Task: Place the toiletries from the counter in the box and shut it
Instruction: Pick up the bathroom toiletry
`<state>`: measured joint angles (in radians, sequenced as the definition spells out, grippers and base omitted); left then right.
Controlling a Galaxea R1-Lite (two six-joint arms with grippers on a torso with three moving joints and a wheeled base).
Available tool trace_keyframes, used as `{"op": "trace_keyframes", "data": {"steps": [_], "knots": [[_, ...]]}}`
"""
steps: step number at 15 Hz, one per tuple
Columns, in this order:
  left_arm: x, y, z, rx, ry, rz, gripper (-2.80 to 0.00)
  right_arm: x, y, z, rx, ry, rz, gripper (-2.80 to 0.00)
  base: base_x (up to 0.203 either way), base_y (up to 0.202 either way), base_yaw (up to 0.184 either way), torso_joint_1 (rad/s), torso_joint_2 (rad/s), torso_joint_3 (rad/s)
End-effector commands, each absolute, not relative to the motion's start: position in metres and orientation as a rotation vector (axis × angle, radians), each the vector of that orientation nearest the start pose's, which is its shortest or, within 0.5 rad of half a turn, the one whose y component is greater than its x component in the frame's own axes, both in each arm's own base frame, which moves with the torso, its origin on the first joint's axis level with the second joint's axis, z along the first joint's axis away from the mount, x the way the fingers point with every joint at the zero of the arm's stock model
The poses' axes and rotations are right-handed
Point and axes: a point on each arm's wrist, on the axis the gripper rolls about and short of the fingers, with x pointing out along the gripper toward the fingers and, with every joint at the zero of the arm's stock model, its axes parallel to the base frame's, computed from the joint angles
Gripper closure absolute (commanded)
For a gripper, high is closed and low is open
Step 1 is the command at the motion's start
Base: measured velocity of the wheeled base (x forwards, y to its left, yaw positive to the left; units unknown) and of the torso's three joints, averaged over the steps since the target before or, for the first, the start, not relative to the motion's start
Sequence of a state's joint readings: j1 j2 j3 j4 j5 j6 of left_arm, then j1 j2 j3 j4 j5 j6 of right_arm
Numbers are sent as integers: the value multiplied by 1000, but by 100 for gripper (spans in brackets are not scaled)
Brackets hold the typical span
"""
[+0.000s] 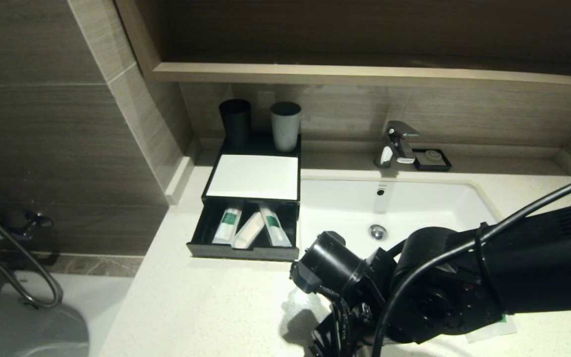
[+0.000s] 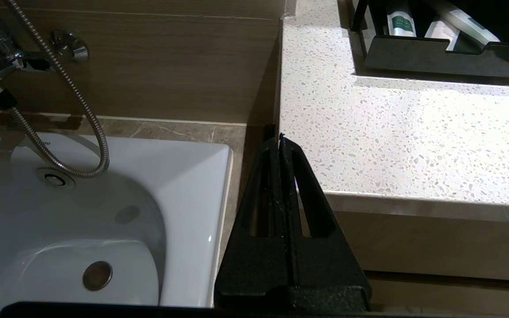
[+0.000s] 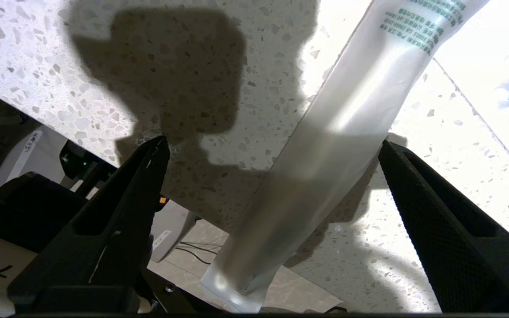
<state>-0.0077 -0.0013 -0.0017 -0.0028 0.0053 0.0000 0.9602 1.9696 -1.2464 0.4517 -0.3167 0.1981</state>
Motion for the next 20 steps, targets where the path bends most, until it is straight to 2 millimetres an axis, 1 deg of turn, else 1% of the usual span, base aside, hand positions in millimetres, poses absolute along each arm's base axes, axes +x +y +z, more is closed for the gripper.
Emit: {"op": "trace_keyframes", "data": {"steps": [1, 2, 3, 4, 9, 13, 17, 20], "knots": [[-23, 0, 76, 0, -6, -2, 0, 199, 271, 123, -539, 998, 447, -280, 0, 0, 0, 0, 0, 0], [-23, 0, 76, 0, -5, -3, 0, 199, 272, 121, -534, 1002, 441, -280, 0, 0, 0, 0, 0, 0], [-23, 0, 76, 0, -5, -2, 0, 199, 272, 121, -528, 1004, 435, -196, 0, 0, 0, 0, 0, 0], [-23, 0, 76, 0, -6, -2, 0, 199, 272, 120, -525, 1007, 434, 0, 0, 0, 0, 0, 0, 0], [-23, 0, 76, 0, -6, -2, 0, 200, 273, 119, -525, 1011, 431, 0, 0, 0, 0, 0, 0, 0], [-23, 0, 76, 0, -6, -2, 0, 199, 271, 123, -518, 1002, 434, 0, 0, 0, 0, 0, 0, 0], [-23, 0, 76, 0, -6, -2, 0, 197, 266, 131, -501, 986, 434, 0, 0, 0, 0, 0, 0, 0], [-23, 0, 76, 0, -5, -2, 0, 197, 258, 149, -416, 954, 414, 0, 0, 0, 0, 0, 0, 0]]}}
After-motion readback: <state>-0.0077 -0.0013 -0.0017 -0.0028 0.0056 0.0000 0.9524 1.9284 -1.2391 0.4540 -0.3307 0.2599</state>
